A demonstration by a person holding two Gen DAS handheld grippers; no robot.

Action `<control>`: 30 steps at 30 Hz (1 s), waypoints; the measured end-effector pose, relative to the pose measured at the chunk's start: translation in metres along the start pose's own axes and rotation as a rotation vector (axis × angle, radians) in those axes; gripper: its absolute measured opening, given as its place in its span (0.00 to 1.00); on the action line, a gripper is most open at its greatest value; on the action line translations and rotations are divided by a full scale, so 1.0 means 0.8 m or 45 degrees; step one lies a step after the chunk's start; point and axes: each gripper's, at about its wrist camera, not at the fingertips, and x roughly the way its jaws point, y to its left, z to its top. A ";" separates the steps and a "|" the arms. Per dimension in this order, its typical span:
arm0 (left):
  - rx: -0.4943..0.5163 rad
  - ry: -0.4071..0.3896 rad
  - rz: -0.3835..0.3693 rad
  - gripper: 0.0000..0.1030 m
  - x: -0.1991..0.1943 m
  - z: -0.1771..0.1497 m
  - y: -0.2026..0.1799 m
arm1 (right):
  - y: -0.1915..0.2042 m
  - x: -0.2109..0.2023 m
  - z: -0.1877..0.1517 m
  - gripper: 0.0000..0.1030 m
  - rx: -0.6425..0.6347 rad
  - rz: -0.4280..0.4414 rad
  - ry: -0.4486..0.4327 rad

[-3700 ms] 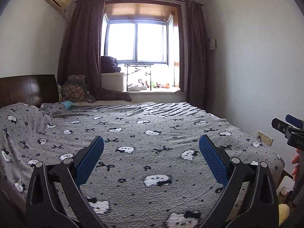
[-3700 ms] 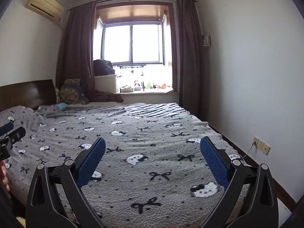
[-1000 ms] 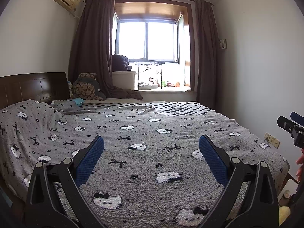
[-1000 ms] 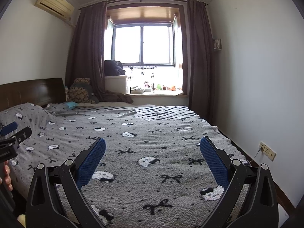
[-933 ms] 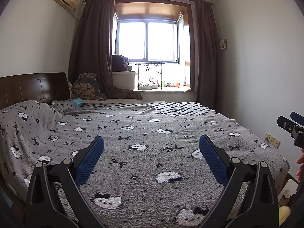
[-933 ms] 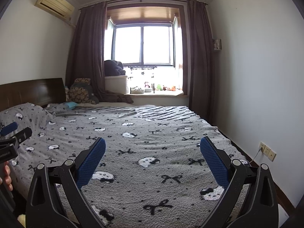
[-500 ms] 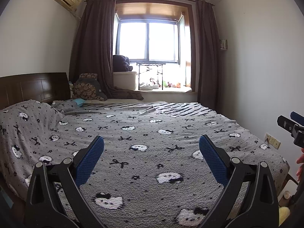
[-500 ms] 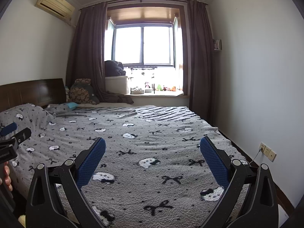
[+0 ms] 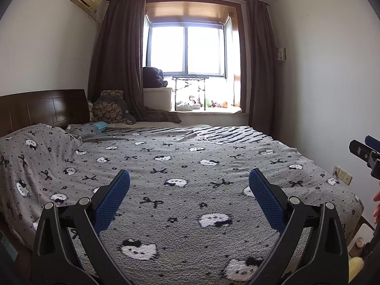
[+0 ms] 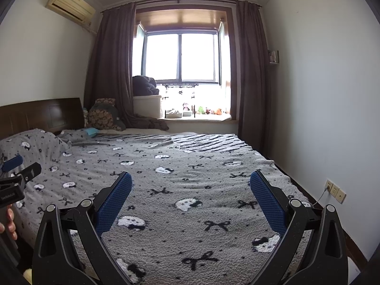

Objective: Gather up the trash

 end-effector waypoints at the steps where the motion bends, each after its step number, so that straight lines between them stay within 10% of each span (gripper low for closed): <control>1: 0.002 0.001 0.002 0.92 0.000 0.000 0.000 | 0.001 0.000 0.000 0.97 -0.002 -0.001 0.000; 30: -0.013 0.003 0.047 0.92 0.002 0.009 -0.001 | 0.011 0.004 0.001 0.97 0.003 -0.003 -0.004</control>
